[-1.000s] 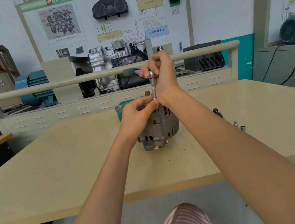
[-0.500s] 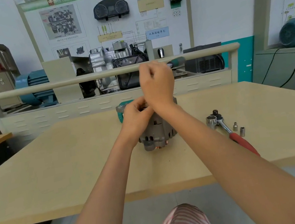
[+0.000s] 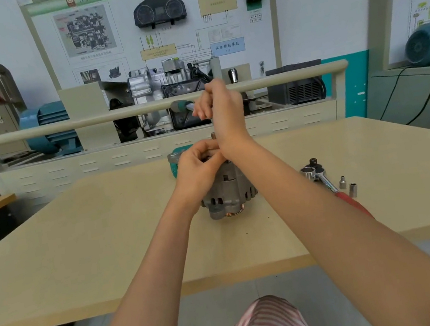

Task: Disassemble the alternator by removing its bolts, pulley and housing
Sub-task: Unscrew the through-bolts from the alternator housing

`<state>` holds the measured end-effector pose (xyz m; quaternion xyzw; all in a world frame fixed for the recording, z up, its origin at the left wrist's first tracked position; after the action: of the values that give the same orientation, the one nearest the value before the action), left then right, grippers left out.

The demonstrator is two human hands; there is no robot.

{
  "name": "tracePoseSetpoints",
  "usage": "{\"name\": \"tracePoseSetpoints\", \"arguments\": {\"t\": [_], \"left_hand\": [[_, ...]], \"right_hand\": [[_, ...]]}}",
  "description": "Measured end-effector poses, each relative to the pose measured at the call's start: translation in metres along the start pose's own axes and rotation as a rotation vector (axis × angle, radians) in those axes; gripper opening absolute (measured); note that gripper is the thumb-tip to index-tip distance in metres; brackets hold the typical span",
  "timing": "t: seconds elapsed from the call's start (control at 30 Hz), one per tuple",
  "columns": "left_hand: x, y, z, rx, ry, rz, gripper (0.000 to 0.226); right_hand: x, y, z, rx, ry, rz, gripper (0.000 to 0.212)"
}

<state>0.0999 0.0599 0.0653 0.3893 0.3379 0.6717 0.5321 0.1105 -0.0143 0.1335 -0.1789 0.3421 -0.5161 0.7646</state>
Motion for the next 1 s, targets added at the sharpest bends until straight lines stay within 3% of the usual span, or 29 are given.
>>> {"name": "tracePoseSetpoints", "arguments": {"t": [0.17, 0.23, 0.33, 0.43, 0.5, 0.6, 0.8, 0.87, 1.0], "left_hand": [[-0.001, 0.001, -0.001, -0.017, 0.0, 0.035, 0.023], [-0.001, 0.001, 0.0, 0.001, 0.014, 0.054, 0.027], [0.001, -0.001, 0.002, 0.053, 0.055, 0.079, 0.029], [0.0, -0.001, 0.003, 0.061, 0.073, 0.083, 0.028], [0.0, 0.0, 0.003, 0.044, 0.059, 0.08, 0.028], [-0.001, 0.001, 0.001, 0.017, 0.035, 0.062, 0.034], [-0.001, 0.0, 0.0, 0.0, -0.014, 0.018, 0.015], [0.0, 0.0, 0.001, 0.015, -0.018, 0.002, 0.015], [-0.002, 0.001, 0.001, 0.008, 0.004, 0.016, 0.015]], "right_hand": [[0.005, -0.004, -0.004, 0.058, 0.108, -0.091, 0.052], [0.003, -0.006, -0.008, 0.206, 0.089, -0.378, 0.044], [-0.003, -0.003, -0.018, 0.491, 0.055, -1.064, 0.025], [-0.002, 0.0, -0.023, 0.497, 0.094, -1.406, 0.024], [-0.001, -0.002, -0.022, 0.501, 0.104, -1.347, 0.024], [-0.001, -0.008, -0.018, 0.497, 0.06, -1.03, 0.031], [0.009, -0.004, 0.004, -0.009, 0.086, -0.011, 0.051], [0.008, -0.002, 0.007, -0.058, 0.066, 0.117, 0.049], [0.011, 0.001, 0.006, -0.056, 0.109, 0.086, 0.05]]}}
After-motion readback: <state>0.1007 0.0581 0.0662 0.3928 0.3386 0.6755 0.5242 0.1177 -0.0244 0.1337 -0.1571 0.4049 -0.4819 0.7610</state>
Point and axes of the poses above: each hand's wrist, its own z-axis towards the middle knuckle, its own x-axis out of the back of the hand, y = z × x, the point moved 3 cm from there along z, towards the middle knuckle, and after that the axes turned 7 degrees about x, right-handed, at the moved point
